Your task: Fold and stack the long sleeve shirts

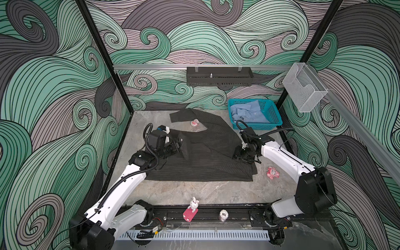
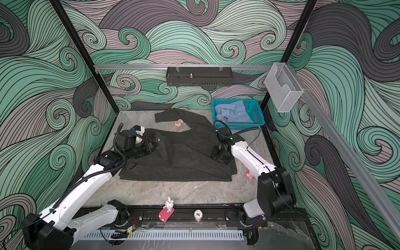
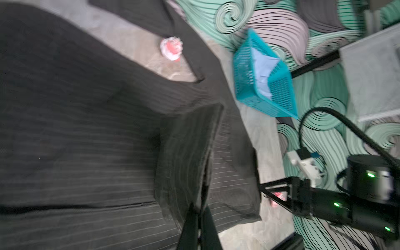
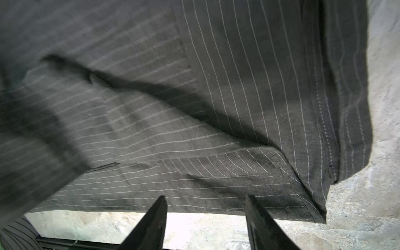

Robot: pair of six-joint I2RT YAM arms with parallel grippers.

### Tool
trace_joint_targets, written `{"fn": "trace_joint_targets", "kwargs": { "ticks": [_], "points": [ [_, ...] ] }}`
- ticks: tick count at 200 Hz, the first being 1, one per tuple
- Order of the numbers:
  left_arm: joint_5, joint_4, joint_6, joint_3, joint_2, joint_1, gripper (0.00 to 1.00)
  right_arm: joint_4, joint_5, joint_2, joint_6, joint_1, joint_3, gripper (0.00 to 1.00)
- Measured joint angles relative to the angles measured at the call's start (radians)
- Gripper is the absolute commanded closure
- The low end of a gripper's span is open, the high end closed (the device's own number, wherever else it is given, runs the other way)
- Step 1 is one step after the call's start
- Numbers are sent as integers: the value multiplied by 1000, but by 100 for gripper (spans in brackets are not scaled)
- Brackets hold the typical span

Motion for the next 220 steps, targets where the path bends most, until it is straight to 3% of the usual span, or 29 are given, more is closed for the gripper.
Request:
{"fn": "trace_joint_targets", "kwargs": {
  "ticks": [40,63,86,108,154,220],
  "points": [
    [-61,-83,-19,-122,-210,103,100,5,-15,8,-1,2,-8,42],
    [-59,-137,-20,-137,-260,157,100,6,-16,26,-6,2,-7,33],
    [-40,-198,-7,-128,-274,183,100,3,-11,37,-15,2,-4,31],
    [-21,-262,18,-85,-279,197,100,-1,-8,40,-16,2,10,36],
    [1,-330,68,-63,-278,266,100,-7,0,98,-25,13,90,60],
    [18,-433,113,-47,-242,394,100,-8,3,142,-30,48,122,63]
  ]
}}
